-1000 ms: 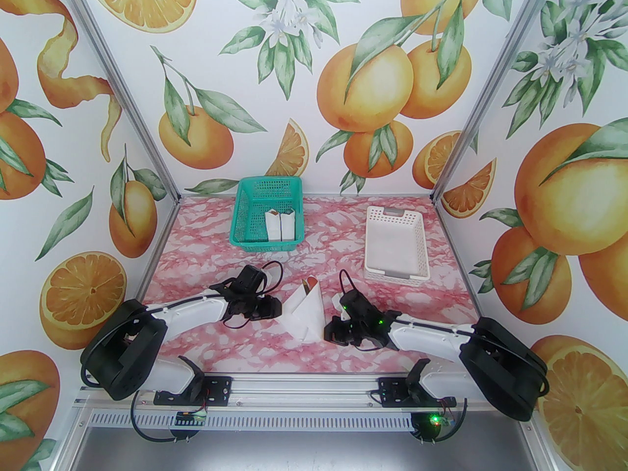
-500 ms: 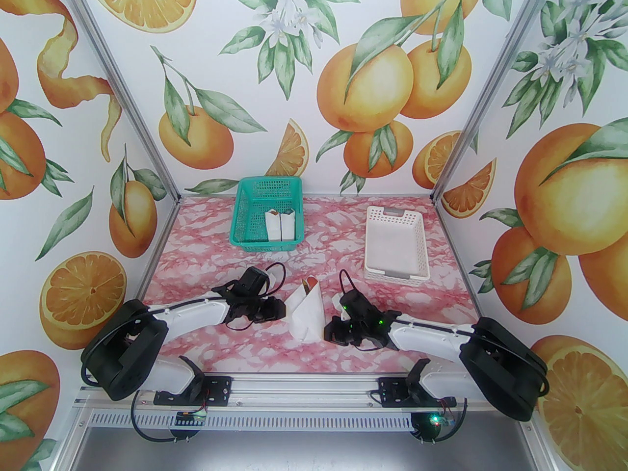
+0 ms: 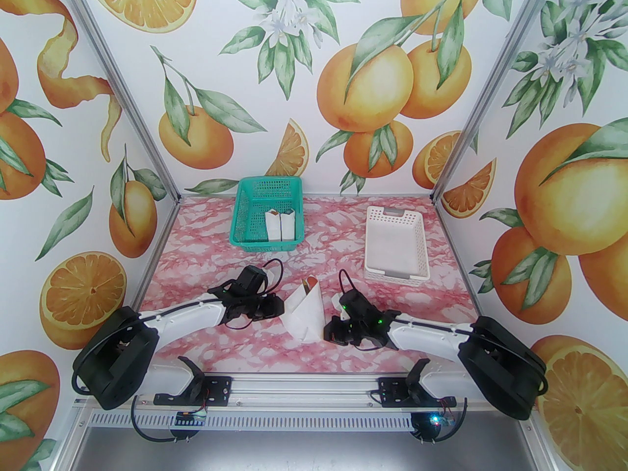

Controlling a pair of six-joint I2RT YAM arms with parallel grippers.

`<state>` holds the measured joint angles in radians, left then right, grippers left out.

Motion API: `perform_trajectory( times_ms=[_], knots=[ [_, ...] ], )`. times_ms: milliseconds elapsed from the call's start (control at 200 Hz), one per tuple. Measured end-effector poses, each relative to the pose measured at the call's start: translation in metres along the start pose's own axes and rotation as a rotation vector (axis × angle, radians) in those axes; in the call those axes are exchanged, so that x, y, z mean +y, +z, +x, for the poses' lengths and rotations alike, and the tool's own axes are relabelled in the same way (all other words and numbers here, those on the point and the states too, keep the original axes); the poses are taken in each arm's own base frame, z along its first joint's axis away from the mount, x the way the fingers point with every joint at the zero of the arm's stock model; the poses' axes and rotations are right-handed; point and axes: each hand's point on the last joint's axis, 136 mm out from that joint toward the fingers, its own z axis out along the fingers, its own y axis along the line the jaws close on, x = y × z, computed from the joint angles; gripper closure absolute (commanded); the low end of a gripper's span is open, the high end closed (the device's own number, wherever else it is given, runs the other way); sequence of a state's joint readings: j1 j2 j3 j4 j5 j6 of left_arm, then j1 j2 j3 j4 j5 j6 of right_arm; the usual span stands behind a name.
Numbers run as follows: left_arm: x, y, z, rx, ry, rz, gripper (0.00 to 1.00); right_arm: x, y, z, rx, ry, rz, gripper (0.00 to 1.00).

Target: Place the utensils on the paper napkin and roll it up

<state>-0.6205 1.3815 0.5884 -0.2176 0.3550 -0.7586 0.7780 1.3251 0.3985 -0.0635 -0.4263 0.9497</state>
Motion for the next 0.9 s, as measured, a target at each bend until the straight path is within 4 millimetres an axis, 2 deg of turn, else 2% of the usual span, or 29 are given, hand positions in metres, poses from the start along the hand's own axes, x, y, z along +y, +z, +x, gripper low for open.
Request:
perform_trajectory(
  times_ms=[355,685,896],
  knots=[
    [-0.012,-0.006,-0.002,-0.002,0.011,0.035,0.91,0.000,0.000,0.000,0.001,0.000,0.000,1.00],
    [-0.051,-0.010,-0.004,0.016,0.066,0.127,0.92,0.000,0.000,0.000,0.001,0.001,0.002,1.00],
    [-0.074,-0.004,-0.003,0.043,0.093,0.166,0.92,0.000,0.000,0.000,0.001,0.001,0.002,1.00]
  ],
)
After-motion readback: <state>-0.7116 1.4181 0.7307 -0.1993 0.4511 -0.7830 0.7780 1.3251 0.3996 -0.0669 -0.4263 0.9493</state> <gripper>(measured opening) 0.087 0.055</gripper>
